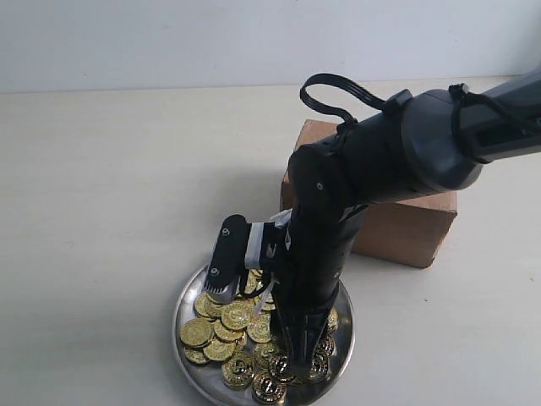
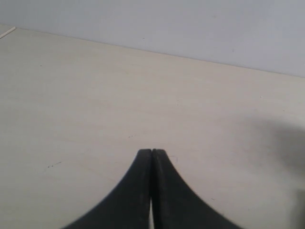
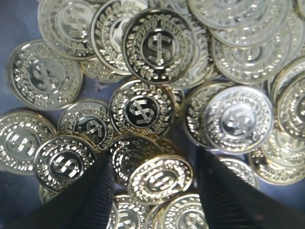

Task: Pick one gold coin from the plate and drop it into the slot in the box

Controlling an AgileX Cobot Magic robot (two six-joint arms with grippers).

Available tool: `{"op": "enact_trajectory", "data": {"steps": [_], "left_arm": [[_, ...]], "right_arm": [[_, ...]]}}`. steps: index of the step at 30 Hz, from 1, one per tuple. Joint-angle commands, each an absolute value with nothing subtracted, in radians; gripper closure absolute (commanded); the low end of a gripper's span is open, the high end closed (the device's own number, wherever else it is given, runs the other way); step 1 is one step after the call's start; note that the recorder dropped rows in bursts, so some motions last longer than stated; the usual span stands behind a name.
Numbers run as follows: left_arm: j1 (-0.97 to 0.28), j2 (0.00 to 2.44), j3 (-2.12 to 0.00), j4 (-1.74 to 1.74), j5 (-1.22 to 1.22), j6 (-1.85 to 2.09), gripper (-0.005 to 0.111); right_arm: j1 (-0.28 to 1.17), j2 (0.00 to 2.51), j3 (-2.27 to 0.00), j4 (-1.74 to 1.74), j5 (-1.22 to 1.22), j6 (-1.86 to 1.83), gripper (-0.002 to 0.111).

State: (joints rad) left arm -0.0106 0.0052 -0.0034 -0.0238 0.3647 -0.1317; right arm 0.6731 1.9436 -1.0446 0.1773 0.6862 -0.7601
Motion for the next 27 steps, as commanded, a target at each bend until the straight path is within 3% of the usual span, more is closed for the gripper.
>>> {"op": "enact_trajectory", "data": {"steps": [1, 8, 14, 22, 25, 27], "left_arm": [[-0.016, 0.000, 0.000, -0.028, 0.356, -0.133, 0.107], [-0.016, 0.000, 0.000, -0.028, 0.356, -0.133, 0.107], [-0.016, 0.000, 0.000, -0.028, 0.356, -0.133, 0.107], [-0.016, 0.000, 0.000, -0.028, 0.356, -0.133, 0.107], [-0.016, 0.000, 0.000, -0.028, 0.356, -0.133, 0.107], [-0.016, 0.000, 0.000, -0.028, 0.356, -0.133, 0.107]], "right_arm": [[0.675, 1.944, -1.044, 0.171, 0.672, -0.766, 0.057], [0.675, 1.944, -1.044, 0.171, 0.660, -0.766, 0.058], [0.675, 1.944, -1.044, 0.171, 0.666, -0.766, 0.079], [0.675, 1.944, -1.044, 0.171, 0.666, -0.766, 0.078], [0.675, 1.944, -1.044, 0.177, 0.668, -0.766, 0.070], [0.675, 1.944, -1.044, 0.177, 0.668, -0.766, 0.058]]}}
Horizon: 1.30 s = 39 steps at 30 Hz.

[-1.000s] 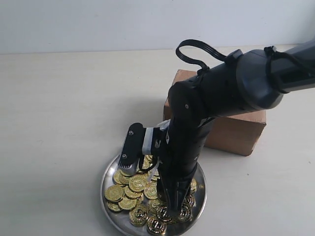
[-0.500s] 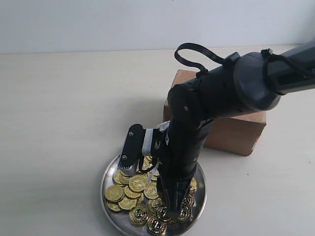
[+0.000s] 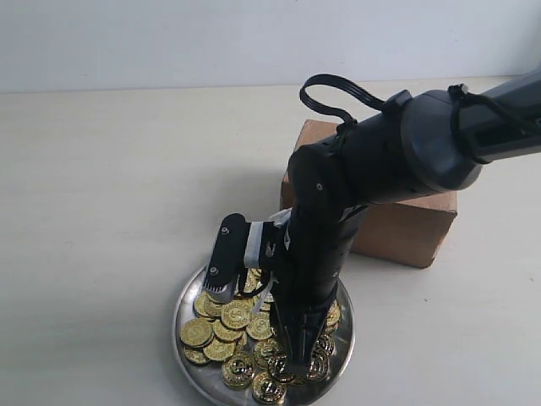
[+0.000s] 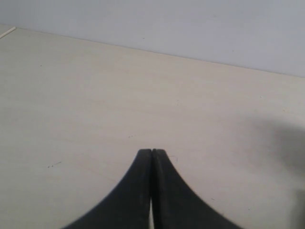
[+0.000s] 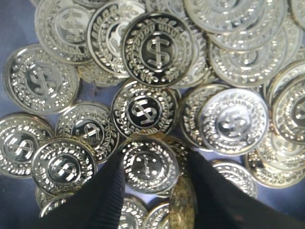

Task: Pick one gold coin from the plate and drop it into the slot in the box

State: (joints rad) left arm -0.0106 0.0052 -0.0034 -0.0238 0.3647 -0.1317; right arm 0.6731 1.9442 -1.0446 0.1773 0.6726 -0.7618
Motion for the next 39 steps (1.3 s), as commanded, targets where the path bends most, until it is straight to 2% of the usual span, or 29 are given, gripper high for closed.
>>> {"op": "enact_trajectory", "data": {"steps": [1, 21, 28, 39], "left_arm": [[-0.016, 0.000, 0.000, -0.028, 0.356, -0.133, 0.107], [-0.016, 0.000, 0.000, -0.028, 0.356, -0.133, 0.107], [-0.016, 0.000, 0.000, -0.028, 0.356, -0.133, 0.107], [-0.016, 0.000, 0.000, -0.028, 0.356, -0.133, 0.107]], "right_arm": [[0.675, 1.944, -1.044, 0.177, 0.668, -0.766, 0.057], [0.675, 1.959, -1.044, 0.210, 0.703, -0.766, 0.056], [0.675, 1.959, -1.044, 0.201, 0.684, -0.766, 0.065], [0.675, 1.959, -1.044, 0.206, 0.676, -0.760, 0.065]]}}
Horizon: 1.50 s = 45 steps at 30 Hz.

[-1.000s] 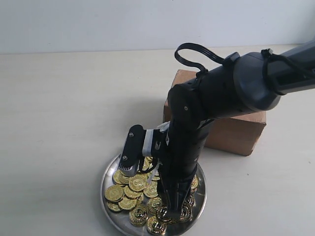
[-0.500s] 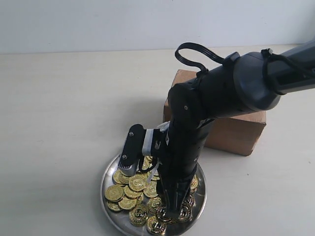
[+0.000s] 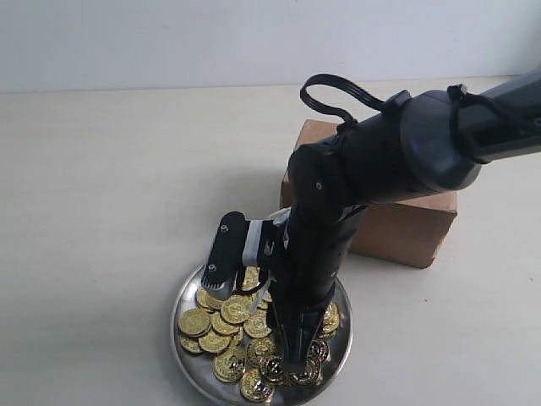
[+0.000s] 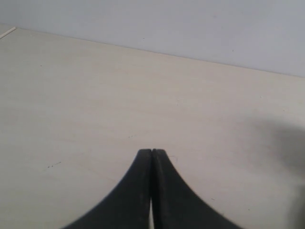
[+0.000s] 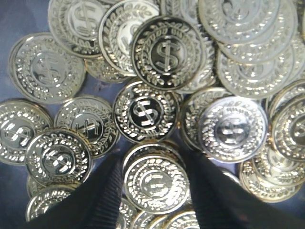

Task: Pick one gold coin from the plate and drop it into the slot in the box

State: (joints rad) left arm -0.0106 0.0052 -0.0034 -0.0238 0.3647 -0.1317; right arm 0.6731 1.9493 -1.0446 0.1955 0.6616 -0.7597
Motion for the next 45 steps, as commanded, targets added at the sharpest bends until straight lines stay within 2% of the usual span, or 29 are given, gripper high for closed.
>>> {"op": "enact_trajectory", "data": {"steps": [1, 6, 8, 11, 27, 38, 45], "left_arm": [[-0.016, 0.000, 0.000, -0.028, 0.356, -0.133, 0.107], [-0.016, 0.000, 0.000, -0.028, 0.356, -0.133, 0.107], [-0.016, 0.000, 0.000, -0.028, 0.356, -0.133, 0.107], [-0.016, 0.000, 0.000, -0.028, 0.356, -0.133, 0.107], [-0.016, 0.000, 0.000, -0.028, 0.356, -0.133, 0.107], [-0.016, 0.000, 0.000, -0.028, 0.356, -0.133, 0.107], [-0.016, 0.000, 0.000, -0.028, 0.356, -0.133, 0.107]], "right_arm": [[0.675, 1.959, -1.044, 0.206, 0.678, -0.760, 0.065], [0.675, 1.959, -1.044, 0.206, 0.678, -0.760, 0.067], [0.675, 1.959, -1.044, 0.207, 0.678, -0.760, 0.076], [0.675, 1.959, -1.044, 0.207, 0.678, -0.760, 0.082], [0.675, 1.887, -1.044, 0.282, 0.619, -0.760, 0.082], [0.675, 1.782, -1.046, 0.320, 0.769, -0.766, 0.082], [0.675, 1.674, -1.046, 0.322, 0.773, -0.767, 0.082]]}}
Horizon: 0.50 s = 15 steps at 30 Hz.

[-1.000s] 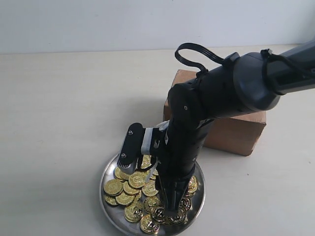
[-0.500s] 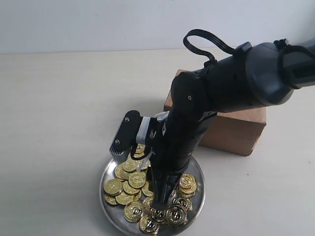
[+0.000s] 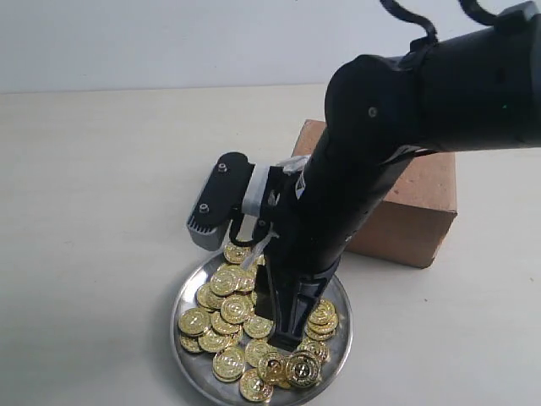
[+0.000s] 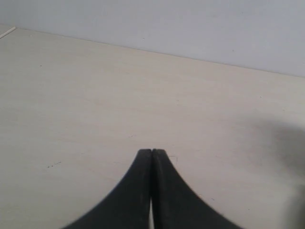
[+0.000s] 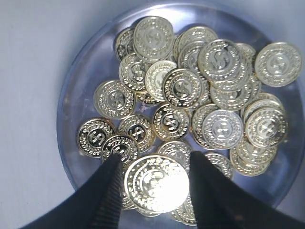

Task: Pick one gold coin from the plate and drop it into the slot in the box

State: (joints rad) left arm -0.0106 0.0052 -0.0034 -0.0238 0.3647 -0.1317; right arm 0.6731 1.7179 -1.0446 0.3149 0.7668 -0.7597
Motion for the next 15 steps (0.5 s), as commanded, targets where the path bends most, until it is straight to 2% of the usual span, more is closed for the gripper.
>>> {"op": "enact_trajectory", "data": {"steps": [1, 6, 11, 13, 15], "left_arm": [[-0.016, 0.000, 0.000, -0.028, 0.356, -0.133, 0.107], [-0.016, 0.000, 0.000, -0.033, 0.285, -0.094, 0.107], [-0.016, 0.000, 0.000, -0.480, -0.061, -0.280, 0.107], [-0.016, 0.000, 0.000, -0.514, -0.074, -0.349, 0.107], [-0.016, 0.000, 0.000, -0.507, 0.018, -0.388, 0.107]], "right_arm": [[0.675, 1.665, -1.046, 0.322, 0.773, -0.767, 0.082], [0.675, 1.620, -1.046, 0.352, 0.784, -0.805, 0.082], [0.675, 1.609, -1.046, 0.367, 0.795, -0.811, 0.082], [0.675, 1.607, -1.046, 0.367, 0.797, -0.811, 0.082], [0.675, 1.607, -1.046, 0.367, 0.799, -0.811, 0.082]]}}
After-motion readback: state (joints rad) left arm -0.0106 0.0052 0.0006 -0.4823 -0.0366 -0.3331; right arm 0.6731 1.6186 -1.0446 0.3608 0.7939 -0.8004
